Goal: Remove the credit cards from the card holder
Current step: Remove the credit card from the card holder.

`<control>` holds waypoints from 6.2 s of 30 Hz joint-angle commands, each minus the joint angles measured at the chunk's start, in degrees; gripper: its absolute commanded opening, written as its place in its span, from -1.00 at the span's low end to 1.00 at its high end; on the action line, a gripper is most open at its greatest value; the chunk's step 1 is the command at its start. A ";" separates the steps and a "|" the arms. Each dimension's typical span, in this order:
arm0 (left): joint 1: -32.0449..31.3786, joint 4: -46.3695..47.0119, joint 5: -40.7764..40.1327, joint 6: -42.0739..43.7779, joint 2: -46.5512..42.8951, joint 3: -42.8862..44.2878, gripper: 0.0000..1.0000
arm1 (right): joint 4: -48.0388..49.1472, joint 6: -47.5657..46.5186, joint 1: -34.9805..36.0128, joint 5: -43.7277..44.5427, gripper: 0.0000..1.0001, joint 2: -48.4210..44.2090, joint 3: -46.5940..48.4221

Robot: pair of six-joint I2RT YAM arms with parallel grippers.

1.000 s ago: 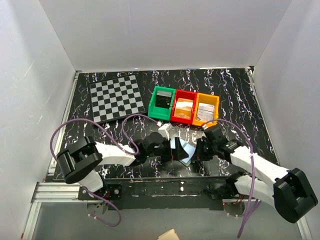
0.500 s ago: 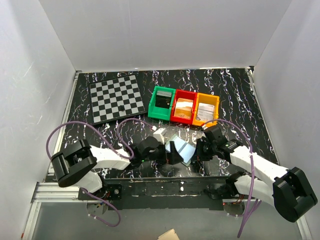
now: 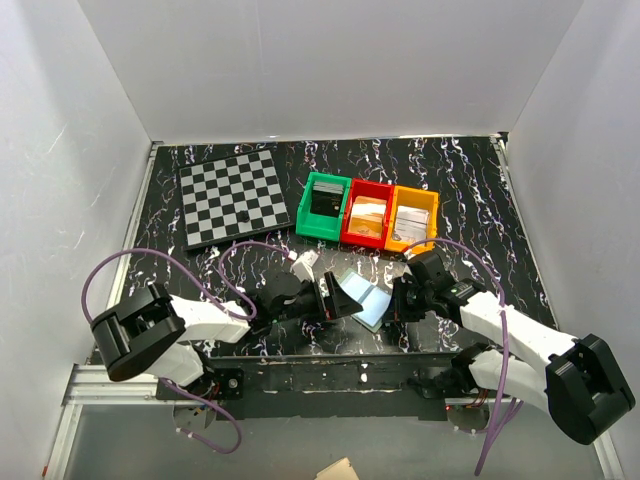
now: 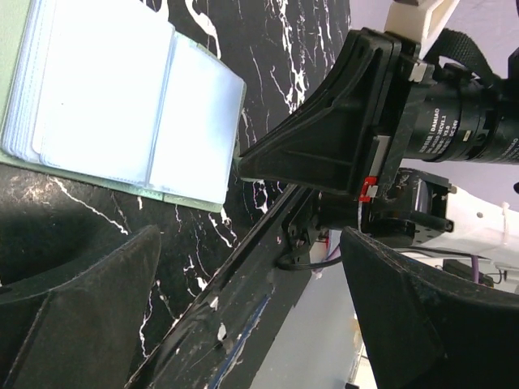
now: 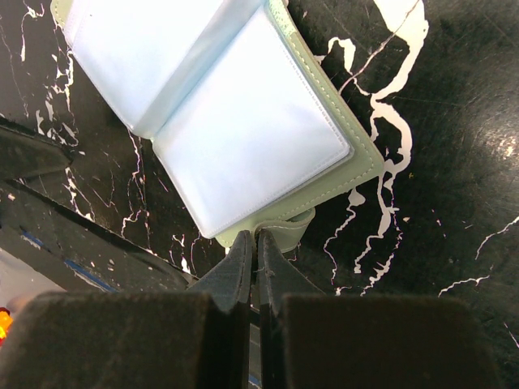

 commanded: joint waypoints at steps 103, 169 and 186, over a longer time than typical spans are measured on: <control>-0.82 -1.49 12.76 15.34 16.72 17.16 0.86 | -1.33 1.00 0.28 -0.10 -0.97 -2.11 -0.38; 6.91 -14.77 1.78 17.11 11.90 10.84 0.65 | 2.98 3.73 -6.31 2.37 -0.63 12.64 6.29; 4.63 -25.04 -12.20 4.97 -20.61 -6.66 0.66 | -3.43 -12.71 -1.74 -1.69 -0.97 23.11 19.04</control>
